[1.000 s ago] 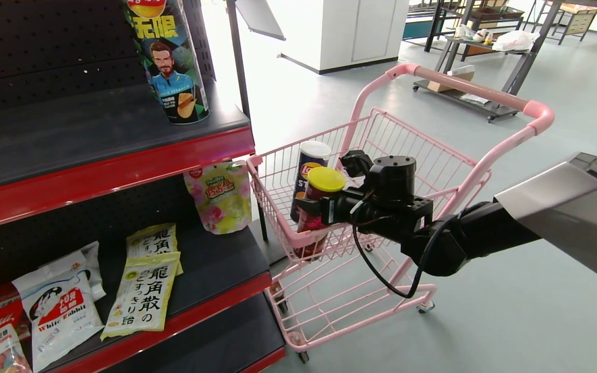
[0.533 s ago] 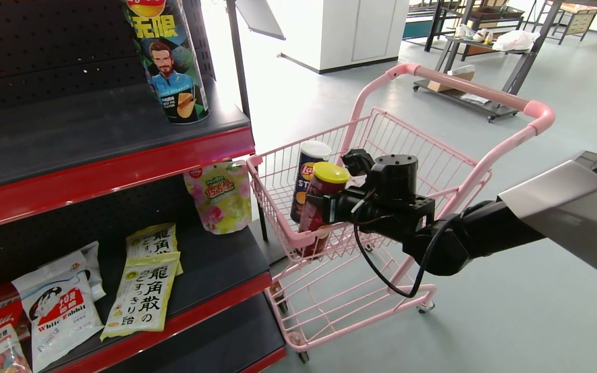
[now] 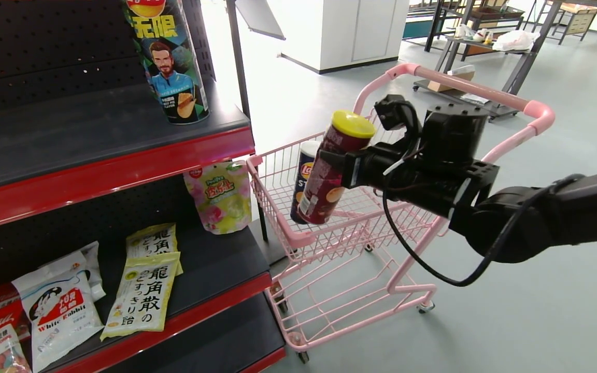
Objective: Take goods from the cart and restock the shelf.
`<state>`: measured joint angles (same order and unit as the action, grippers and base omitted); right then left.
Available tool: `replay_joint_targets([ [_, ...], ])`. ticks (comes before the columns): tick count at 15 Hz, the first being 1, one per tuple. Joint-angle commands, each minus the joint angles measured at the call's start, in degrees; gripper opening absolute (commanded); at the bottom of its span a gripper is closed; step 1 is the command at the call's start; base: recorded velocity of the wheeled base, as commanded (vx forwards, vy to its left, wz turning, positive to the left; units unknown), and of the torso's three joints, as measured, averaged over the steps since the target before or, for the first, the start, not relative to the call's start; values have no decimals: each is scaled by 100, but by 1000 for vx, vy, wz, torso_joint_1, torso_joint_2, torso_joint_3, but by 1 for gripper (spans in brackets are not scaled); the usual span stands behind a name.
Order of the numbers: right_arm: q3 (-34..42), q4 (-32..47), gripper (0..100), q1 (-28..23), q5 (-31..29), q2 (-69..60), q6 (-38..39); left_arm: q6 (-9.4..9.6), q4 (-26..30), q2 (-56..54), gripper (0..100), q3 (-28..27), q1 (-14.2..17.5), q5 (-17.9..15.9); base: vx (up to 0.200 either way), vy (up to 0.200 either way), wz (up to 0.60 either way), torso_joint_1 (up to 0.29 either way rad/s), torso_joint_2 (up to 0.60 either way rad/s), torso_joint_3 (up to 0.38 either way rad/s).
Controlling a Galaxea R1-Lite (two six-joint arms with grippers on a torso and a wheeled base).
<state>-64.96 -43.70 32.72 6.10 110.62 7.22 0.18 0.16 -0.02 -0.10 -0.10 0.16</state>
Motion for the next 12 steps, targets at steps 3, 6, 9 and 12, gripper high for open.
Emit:
replay_joint_targets([
  [3, 300, 653, 0, -11, -12, -1675, -256, -1, 2, 2, 100, -8, 1, 2, 0, 0, 0, 0, 0, 0],
  [6, 1407, 1786, 0, -275, -135, -3371, -581, -1, 2, 2, 100, -8, 1, 2, 0, 0, 0, 0, 0, 0],
  [9, 2664, 2393, 0, -925, -267, -4848, -748, -9, 2, 2, 100, 1, 1, -7, 0, 0, 0, 0, 0, 0],
  [12, 3728, 3333, 0, -2068, -240, -6280, -862, -18, 2, 2, 100, -8, 1, -25, 0, 0, 0, 0, 0, 0],
])
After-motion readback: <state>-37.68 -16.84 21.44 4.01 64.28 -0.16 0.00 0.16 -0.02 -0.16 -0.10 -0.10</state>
